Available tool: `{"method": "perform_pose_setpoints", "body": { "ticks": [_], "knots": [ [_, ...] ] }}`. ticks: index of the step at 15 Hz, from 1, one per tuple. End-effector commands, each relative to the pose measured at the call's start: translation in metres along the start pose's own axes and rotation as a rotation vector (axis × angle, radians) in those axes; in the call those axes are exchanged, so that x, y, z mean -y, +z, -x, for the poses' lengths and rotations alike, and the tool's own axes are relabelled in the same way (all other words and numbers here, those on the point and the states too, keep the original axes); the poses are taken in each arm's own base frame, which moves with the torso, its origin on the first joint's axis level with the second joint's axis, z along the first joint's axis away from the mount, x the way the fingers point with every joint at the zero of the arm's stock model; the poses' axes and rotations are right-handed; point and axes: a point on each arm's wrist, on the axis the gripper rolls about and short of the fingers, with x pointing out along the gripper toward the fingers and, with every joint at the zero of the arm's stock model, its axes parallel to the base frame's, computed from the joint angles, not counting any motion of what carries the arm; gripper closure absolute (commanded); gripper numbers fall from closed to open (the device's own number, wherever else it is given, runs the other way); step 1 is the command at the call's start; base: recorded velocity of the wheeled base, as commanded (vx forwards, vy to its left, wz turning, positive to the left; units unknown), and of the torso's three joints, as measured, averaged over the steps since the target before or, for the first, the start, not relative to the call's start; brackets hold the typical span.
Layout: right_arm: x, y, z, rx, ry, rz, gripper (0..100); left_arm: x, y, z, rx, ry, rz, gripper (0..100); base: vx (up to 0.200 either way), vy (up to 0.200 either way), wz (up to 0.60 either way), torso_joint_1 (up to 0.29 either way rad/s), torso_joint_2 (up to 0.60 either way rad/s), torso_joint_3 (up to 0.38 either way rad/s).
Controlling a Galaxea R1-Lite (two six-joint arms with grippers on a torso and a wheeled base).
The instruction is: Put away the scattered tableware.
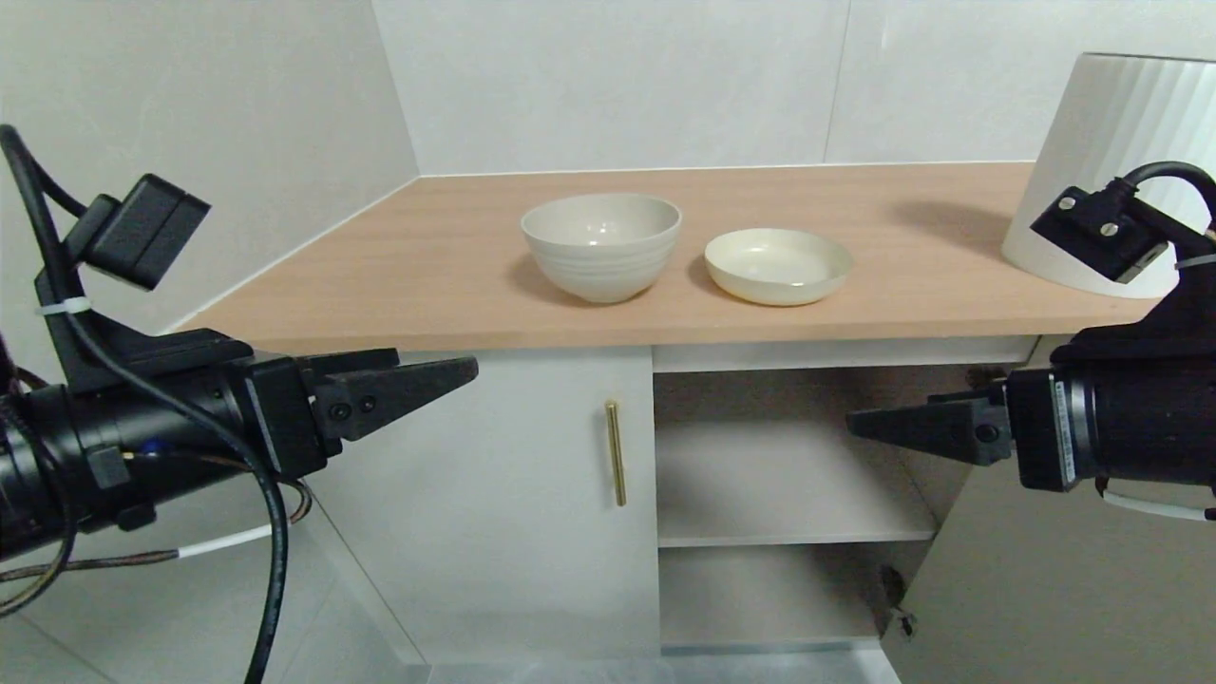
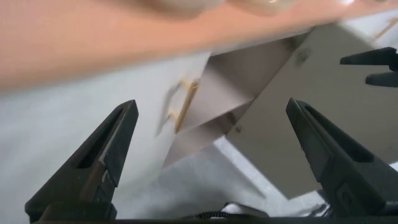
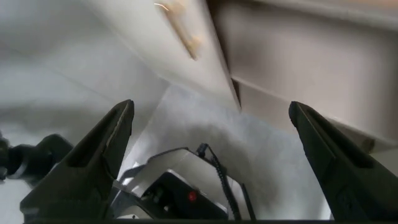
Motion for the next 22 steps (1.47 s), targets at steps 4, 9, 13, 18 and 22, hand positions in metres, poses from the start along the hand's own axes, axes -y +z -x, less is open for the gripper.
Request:
{"method": "perform_pose_setpoints", "body": {
  "ticks": [4,9,13,18,22],
  "knots": [
    [0.006,0.001,-0.003,0.005,-0.027,0.006,0,-0.006,-0.007,-0.014,-0.049,0.012,0.016,0,0.000,0.000,0.00,0.145,-0.48,-0.293],
    [0.010,0.000,-0.011,-0.011,-0.040,0.001,0,-0.014,-0.007,-0.037,-0.091,0.024,0.030,0,0.000,0.000,0.00,0.186,-0.47,-0.291],
    [0.016,0.005,-0.021,0.005,-0.055,-0.003,0,-0.020,0.010,-0.067,-0.074,0.022,0.024,0,0.000,0.000,0.00,0.209,-0.48,-0.295],
    [0.026,0.010,-0.062,0.041,-0.084,0.030,0,-0.026,0.016,-0.066,-0.084,0.066,0.055,0,0.000,0.000,0.00,0.140,-0.31,-0.179],
    [0.031,0.026,-0.092,0.040,-0.261,-0.067,0,-0.027,0.024,-0.075,-0.172,0.132,0.247,0,0.000,0.000,0.00,0.000,0.00,0.000]
  ]
}}
